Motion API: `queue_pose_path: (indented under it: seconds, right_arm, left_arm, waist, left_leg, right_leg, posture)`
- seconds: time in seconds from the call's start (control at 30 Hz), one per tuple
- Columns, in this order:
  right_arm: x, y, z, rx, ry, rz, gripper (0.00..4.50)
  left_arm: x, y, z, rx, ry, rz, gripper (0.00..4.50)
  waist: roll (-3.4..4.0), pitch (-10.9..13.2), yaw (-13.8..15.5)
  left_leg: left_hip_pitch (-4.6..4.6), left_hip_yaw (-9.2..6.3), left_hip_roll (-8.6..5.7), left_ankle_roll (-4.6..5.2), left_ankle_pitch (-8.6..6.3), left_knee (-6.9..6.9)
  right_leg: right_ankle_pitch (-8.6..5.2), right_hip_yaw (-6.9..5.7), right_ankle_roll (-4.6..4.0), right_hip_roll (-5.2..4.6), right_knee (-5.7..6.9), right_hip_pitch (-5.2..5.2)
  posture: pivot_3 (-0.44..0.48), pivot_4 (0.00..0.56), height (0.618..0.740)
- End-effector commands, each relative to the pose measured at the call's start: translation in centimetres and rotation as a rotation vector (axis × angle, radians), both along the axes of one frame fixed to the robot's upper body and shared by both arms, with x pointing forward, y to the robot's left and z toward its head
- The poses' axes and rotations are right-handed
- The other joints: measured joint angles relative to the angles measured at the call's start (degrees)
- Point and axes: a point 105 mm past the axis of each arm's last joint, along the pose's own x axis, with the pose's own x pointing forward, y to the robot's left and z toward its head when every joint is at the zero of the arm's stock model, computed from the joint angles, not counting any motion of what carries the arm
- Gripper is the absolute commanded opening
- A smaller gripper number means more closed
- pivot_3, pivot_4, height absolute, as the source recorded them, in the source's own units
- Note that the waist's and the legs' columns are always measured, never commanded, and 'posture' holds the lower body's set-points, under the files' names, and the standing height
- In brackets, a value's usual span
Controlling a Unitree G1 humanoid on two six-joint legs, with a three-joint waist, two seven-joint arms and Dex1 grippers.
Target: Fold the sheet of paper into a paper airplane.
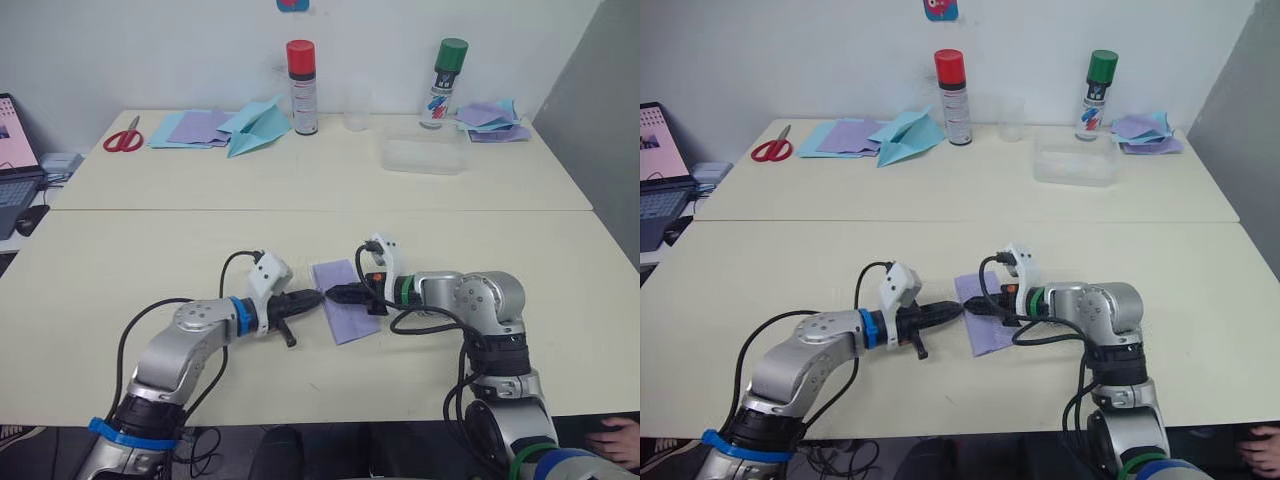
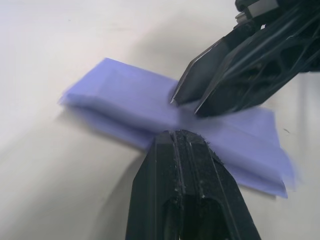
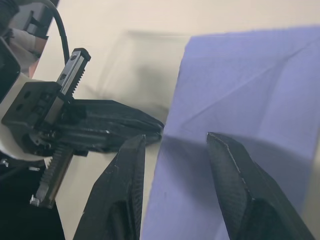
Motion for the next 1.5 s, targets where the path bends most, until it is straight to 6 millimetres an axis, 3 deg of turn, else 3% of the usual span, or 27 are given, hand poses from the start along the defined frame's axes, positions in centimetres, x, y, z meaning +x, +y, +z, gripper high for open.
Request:
queue_pose_path:
  seconds: [0.03,0.17,0.3,0.6,0.87,1.47,1.5]
  right_arm:
    - [0.1,-0.3,1.9,0.032,-0.103,0.036,1.97]
    - [0.7,-1.3,1.8,0.002,-0.144,0.034,1.97]
    - [1.7,-2.2,1.6,-0.018,-0.164,0.008,1.97]
    - [0.2,-1.6,2.2,0.014,-0.103,0.046,1.97]
    - [-0.9,-1.2,1.2,0.003,-0.041,0.053,1.97]
    - [-0.7,-1.6,0.5,-0.042,-0.035,0.039,1.97]
    - [-0.7,-1.7,0.4,-0.043,-0.033,0.031,1.81]
  left_arm:
    - [-0.3,0.5,1.1,-0.005,-0.038,-0.008,0.0]
    - [-0.3,0.2,0.7,0.0,-0.04,-0.005,0.0]
    - [-0.1,-1.3,0.4,-0.021,-0.053,-0.017,0.0]
    - [0.7,-3.4,0.7,-0.056,-0.079,-0.044,0.0]
    - [0.9,-4.3,1.1,-0.076,-0.084,-0.068,0.0]
    - [0.7,-5.0,0.9,-0.091,-0.065,-0.105,0.0]
    - [0.7,-5.0,0.9,-0.089,-0.065,-0.104,0.0]
  waist:
    - [0.0,0.0,0.01]
    - [0.0,0.0,0.04]
    - [-0.01,0.0,0.11]
    - [0.0,0.0,0.15]
    - [0.0,0.0,0.15]
    - [-0.01,0.0,0.15]
    - [-0.01,0.0,0.14]
  left_leg:
    - [0.0,0.01,-0.01,0.0,0.0,0.0]
    - [0.0,0.02,-0.05,0.0,0.0,0.02]
    - [0.0,0.04,-0.06,0.0,0.0,0.04]
    - [0.0,0.03,-0.02,0.0,0.0,0.03]
    - [-0.01,0.03,-0.04,0.0,0.0,0.04]
    - [-0.01,0.03,-0.06,0.0,0.0,0.06]
    - [-0.01,0.03,-0.06,0.0,0.0,0.06]
  right_leg:
    - [0.0,0.0,0.0,0.0,0.0,0.0]
    - [0.0,0.02,0.0,0.0,-0.01,0.01]
    - [0.0,0.01,0.0,0.0,-0.01,0.02]
    - [0.01,0.0,0.0,0.01,0.02,0.02]
    - [0.01,0.01,0.0,0.01,0.02,0.03]
    - [0.01,0.0,0.01,0.05,0.03,0.03]
    - [0.01,0.0,0.01,0.05,0.03,0.03]
  posture:
    - [0.0,0.15,0.74]
    - [0.0,0.15,0.74]
    - [0.0,0.15,0.74]
    - [0.0,0.15,0.74]
    - [0.0,0.15,0.74]
    - [0.0,0.15,0.74]
    - [0.0,0.15,0.74]
